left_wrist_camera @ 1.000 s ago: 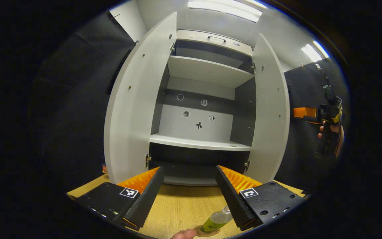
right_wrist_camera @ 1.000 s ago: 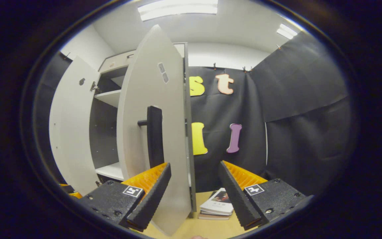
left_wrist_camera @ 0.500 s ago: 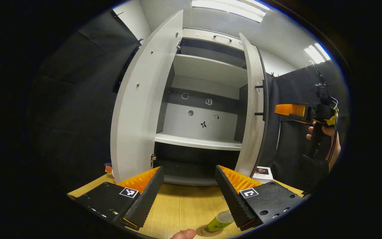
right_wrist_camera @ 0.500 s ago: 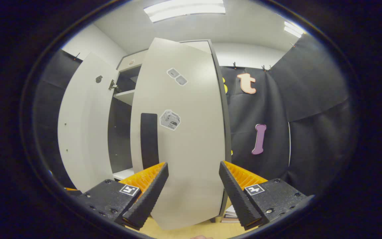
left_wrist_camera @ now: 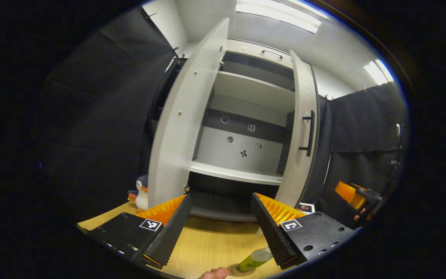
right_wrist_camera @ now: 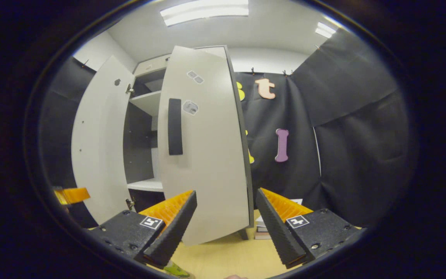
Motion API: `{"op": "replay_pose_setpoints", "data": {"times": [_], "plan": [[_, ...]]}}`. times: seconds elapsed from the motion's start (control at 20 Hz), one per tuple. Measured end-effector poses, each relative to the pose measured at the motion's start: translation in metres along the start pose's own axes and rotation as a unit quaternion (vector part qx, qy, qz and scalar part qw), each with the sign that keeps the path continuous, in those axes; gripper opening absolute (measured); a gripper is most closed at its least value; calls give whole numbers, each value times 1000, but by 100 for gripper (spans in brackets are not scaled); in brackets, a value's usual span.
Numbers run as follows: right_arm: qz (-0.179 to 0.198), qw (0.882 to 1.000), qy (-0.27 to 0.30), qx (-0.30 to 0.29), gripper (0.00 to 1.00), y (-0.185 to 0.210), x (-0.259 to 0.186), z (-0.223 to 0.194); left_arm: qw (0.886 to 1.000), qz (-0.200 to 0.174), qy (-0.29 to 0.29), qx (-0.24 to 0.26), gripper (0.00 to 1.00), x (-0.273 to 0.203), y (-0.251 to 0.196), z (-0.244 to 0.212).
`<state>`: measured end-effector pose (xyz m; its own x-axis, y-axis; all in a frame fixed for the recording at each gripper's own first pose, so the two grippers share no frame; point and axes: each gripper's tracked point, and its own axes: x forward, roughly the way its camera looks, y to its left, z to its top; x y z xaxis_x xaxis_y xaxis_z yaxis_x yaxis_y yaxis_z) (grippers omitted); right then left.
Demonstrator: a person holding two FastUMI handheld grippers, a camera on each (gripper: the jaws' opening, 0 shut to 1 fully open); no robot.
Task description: Grasp the bottle in the cabinet with the left hand and place it on the coaster, then close the right door with the right hand and the left door with the left hand.
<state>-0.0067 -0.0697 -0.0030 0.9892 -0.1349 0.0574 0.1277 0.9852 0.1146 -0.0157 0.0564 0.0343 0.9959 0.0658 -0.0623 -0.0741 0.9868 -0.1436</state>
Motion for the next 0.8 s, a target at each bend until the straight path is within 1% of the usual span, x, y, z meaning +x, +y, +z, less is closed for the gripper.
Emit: {"op": "replay_pose_setpoints", "data": {"times": [0.05,0.1,0.15,0.2,0.3,0.5,0.6,0.7,0.75,0.8], "plan": [[11,1000,7,4,100,7,-1,-6,1000,17,-7,-4,95,-2,17,13],[22,1000,15,4,100,12,-1,-10,999,37,-6,0,100,-3,35,22],[27,999,18,3,100,13,-3,-12,998,66,0,9,100,-9,62,28],[28,999,17,0,100,14,-4,-10,995,96,-1,20,95,-11,85,37],[29,999,10,-8,100,17,-5,-7,989,144,-20,38,95,-7,127,64],[39,999,21,-13,100,23,-7,-14,976,200,-70,53,95,31,183,110],[36,999,28,-12,99,24,-7,-17,975,206,-75,44,95,58,194,123],[31,999,33,-17,99,22,-7,-18,976,201,-82,33,95,76,192,128],[30,999,33,-20,100,21,-7,-18,976,198,-85,31,95,81,191,129],[27,999,35,-23,100,20,-8,-18,976,196,-87,30,100,85,191,130]]}}
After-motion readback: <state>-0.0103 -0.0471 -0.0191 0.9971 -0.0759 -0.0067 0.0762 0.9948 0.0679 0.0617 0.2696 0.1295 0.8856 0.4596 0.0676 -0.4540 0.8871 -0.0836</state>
